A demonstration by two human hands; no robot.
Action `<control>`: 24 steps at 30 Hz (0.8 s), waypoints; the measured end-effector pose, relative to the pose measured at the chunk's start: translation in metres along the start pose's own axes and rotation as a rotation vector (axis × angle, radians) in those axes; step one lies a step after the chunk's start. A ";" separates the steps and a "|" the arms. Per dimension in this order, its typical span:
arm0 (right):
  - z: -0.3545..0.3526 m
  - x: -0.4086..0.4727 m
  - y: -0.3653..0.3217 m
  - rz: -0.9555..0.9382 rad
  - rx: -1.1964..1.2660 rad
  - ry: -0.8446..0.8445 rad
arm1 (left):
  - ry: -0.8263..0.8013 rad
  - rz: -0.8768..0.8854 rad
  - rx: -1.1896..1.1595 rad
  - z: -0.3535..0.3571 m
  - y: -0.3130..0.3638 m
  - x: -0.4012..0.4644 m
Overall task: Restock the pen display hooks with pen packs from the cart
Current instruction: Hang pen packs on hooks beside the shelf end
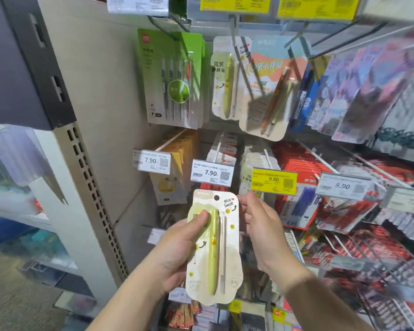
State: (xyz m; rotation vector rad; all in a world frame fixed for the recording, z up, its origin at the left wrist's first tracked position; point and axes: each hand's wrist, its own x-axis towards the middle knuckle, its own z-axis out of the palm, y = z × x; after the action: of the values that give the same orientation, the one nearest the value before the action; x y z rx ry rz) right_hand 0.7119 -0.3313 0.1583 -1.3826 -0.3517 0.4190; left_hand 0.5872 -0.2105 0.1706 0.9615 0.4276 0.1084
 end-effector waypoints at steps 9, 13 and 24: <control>-0.028 -0.006 -0.007 -0.012 -0.018 -0.102 | -0.055 -0.003 0.189 0.023 -0.017 0.025; -0.036 0.001 -0.004 -0.004 -0.035 -0.081 | -0.081 -0.002 0.211 0.028 -0.023 0.035; -0.042 0.015 -0.017 -0.257 -0.117 0.103 | -0.099 0.183 0.397 0.047 -0.024 0.067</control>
State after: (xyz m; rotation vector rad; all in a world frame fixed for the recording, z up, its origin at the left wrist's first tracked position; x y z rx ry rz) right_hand 0.7461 -0.3632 0.1680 -1.4447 -0.4683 0.1165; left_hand 0.6646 -0.2424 0.1540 1.3914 0.2723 0.1443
